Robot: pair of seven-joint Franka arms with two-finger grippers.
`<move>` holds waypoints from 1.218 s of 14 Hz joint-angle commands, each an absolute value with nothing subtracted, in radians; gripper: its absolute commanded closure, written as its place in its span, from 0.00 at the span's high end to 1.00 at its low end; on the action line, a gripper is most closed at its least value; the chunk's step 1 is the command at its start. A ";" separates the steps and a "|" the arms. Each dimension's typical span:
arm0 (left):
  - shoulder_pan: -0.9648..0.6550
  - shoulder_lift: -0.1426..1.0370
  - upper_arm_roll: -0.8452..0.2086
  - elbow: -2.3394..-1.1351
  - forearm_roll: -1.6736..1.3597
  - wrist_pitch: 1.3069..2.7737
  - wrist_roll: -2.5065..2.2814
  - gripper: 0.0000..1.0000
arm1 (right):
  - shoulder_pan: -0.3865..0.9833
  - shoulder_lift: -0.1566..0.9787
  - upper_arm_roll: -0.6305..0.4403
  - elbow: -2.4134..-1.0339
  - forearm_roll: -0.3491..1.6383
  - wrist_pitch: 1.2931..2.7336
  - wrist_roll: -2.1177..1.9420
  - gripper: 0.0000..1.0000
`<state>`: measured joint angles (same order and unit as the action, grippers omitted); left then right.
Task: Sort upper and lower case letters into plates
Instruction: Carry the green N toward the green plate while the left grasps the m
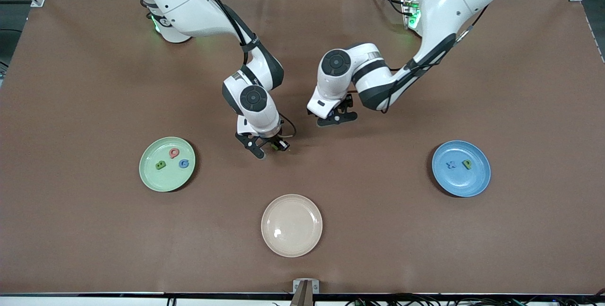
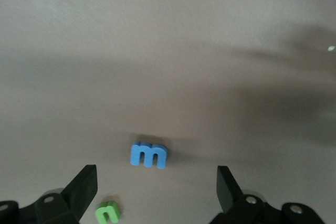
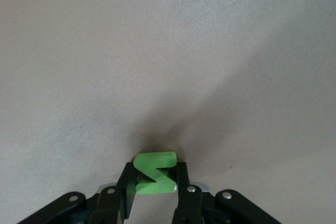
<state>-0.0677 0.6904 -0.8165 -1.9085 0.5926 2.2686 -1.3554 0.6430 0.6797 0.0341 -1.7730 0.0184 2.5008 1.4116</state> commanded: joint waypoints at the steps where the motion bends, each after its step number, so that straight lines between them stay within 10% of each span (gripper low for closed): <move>1: -0.121 0.690 -0.743 -1.939 0.645 2.333 -1.377 1.00 | 0.637 0.683 0.025 -1.789 -0.006 2.505 1.385 0.00; 17: -0.126 0.733 -0.727 -1.990 0.779 2.402 -1.489 0.99 | 0.183 0.560 0.023 -1.701 -0.005 2.141 0.511 0.00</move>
